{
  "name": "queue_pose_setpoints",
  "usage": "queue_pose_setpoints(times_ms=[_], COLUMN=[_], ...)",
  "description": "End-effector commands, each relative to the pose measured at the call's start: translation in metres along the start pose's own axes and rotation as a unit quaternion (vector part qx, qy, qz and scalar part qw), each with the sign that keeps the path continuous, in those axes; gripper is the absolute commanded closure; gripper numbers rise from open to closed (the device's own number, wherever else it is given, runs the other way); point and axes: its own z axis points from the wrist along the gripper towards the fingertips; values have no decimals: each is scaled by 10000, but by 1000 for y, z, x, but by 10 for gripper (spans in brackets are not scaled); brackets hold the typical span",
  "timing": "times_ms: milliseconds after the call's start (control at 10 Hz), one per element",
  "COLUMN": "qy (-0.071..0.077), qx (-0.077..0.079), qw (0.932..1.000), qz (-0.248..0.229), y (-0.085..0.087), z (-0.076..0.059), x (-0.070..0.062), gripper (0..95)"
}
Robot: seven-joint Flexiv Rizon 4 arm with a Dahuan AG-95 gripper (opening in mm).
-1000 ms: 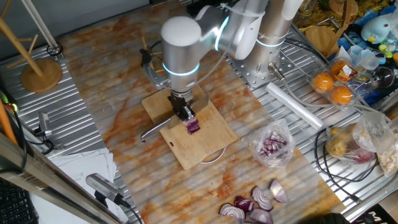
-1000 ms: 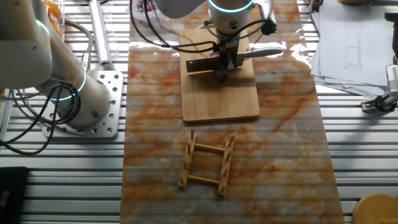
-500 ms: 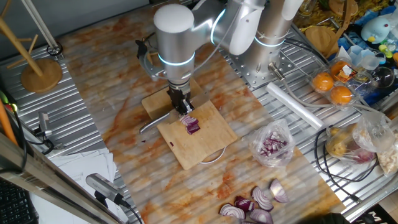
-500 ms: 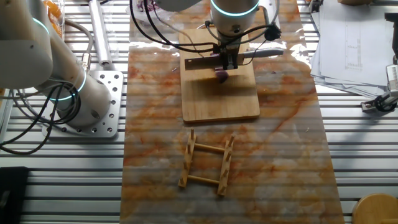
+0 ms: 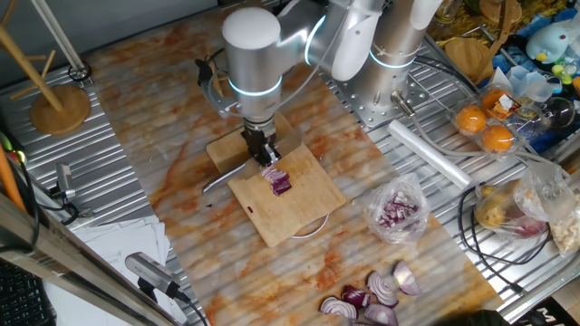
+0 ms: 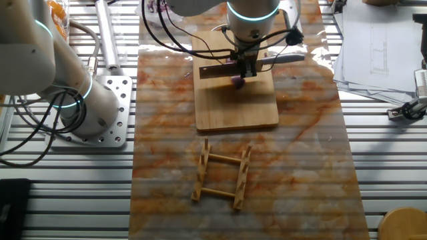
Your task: Chop the onions
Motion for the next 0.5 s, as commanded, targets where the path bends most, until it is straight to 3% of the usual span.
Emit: queue_pose_setpoints(times_ms=[100, 500], qy=[5, 7], qx=[-6, 12], qw=[10000, 10000], qz=[-23, -56], y=[-1, -7], z=[3, 12], x=[-2, -4], gripper=[950, 950])
